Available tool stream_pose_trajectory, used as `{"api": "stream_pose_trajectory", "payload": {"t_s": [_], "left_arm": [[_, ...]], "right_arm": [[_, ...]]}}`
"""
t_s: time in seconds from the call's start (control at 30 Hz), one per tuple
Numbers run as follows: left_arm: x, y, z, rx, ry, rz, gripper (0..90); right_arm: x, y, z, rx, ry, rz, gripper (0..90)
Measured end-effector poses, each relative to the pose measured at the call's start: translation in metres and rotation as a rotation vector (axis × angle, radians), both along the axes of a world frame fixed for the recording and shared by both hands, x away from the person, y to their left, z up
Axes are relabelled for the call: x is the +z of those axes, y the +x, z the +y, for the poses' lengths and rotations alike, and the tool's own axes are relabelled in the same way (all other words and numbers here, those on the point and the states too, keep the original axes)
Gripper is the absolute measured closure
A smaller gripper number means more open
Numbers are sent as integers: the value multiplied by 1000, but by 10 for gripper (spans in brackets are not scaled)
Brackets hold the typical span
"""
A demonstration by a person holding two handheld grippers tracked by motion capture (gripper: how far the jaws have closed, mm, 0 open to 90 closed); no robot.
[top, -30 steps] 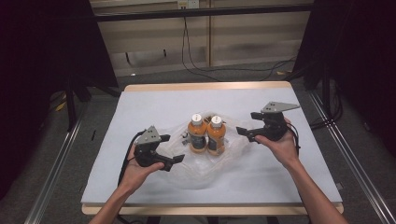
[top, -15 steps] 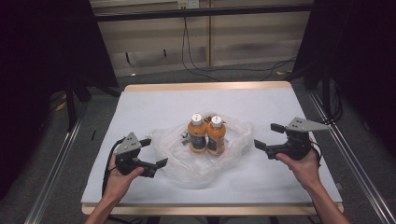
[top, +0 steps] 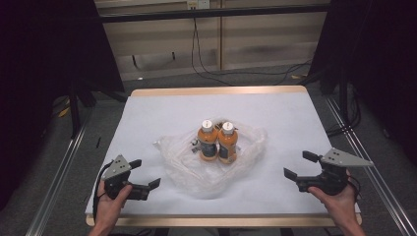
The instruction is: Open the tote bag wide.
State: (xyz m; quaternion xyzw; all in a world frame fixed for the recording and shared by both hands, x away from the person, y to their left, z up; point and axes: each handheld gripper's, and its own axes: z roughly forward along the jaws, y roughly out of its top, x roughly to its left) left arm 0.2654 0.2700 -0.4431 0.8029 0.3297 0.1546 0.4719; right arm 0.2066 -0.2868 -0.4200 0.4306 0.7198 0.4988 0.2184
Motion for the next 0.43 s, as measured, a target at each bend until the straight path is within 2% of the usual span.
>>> {"api": "stream_pose_trajectory", "payload": {"t_s": [0.07,0.13,0.3,0.37,0.4,0.43], "left_arm": [[-2,-2,6,13,-16,2,22],[-4,-5,11,33,5,-1,22],[-14,-11,19,51,6,30,22],[-14,-12,20,54,14,17,22],[-14,-11,20,47,5,23,22],[-14,-10,20,48,17,18,22]], "right_arm": [[-3,-6,-7,-21,7,-2,81],[-4,-13,-16,-47,39,3,80],[-11,-24,-23,-80,21,28,73],[-15,-30,-25,-98,20,25,73],[-20,-31,-24,-100,8,33,72],[-20,-31,-24,-100,8,33,72]]}}
